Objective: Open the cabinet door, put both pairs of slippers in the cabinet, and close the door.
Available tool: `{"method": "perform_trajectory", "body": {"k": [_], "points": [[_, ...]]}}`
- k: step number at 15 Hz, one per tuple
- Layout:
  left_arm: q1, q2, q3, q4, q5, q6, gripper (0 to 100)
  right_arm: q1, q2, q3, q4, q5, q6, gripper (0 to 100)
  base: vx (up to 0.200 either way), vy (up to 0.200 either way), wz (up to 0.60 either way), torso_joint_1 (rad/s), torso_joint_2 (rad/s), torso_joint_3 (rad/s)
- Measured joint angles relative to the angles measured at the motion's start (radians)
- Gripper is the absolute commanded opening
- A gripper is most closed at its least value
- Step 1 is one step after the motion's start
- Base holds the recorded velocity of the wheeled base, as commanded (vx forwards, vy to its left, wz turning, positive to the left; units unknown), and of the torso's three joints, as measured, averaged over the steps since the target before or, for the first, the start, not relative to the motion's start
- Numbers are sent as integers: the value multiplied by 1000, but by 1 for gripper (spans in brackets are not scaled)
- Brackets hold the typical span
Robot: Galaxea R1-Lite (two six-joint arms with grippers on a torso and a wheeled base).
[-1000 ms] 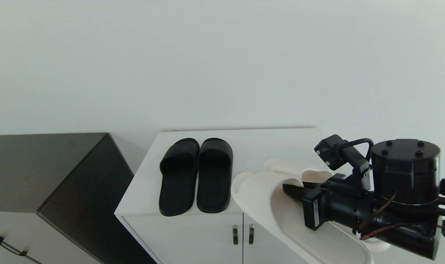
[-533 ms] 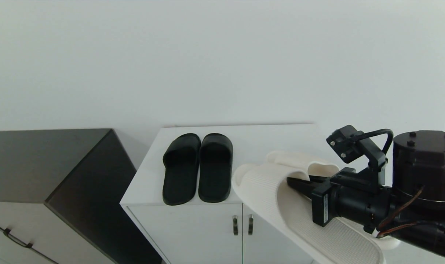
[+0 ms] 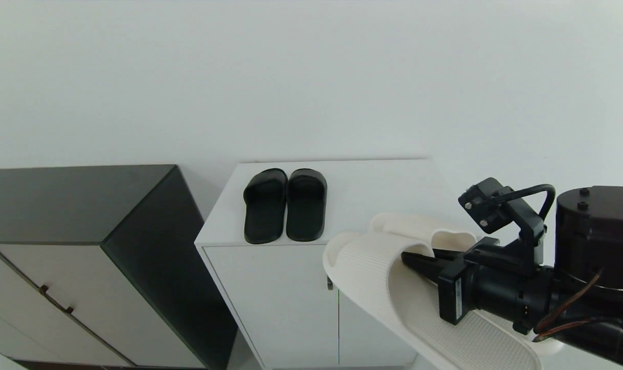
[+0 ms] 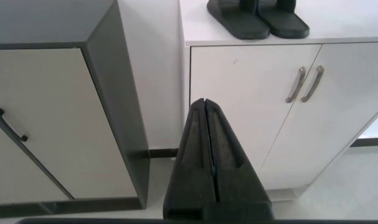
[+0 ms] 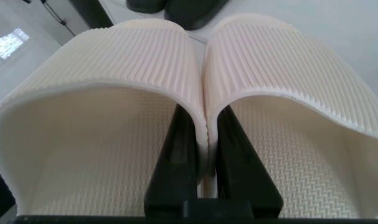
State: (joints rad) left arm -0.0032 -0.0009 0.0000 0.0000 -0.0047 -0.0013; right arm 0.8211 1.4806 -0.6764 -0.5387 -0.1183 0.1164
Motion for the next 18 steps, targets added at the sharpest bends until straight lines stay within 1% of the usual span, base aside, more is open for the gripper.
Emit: {"method": "perform_trajectory", "body": {"k": [7, 14, 18], "points": [[0, 0, 0, 0, 0, -1, 0, 19, -2, 13, 0, 0, 0, 0, 0, 0, 0, -5, 10, 7], [0, 0, 0, 0, 1, -3, 0, 87, -31, 56, 0, -3, -1, 0, 0, 0, 0, -159, 370, 203], [0, 0, 0, 0, 2, -3, 0, 94, -43, 65, 0, -4, -1, 0, 0, 0, 0, -227, 541, 300]]}}
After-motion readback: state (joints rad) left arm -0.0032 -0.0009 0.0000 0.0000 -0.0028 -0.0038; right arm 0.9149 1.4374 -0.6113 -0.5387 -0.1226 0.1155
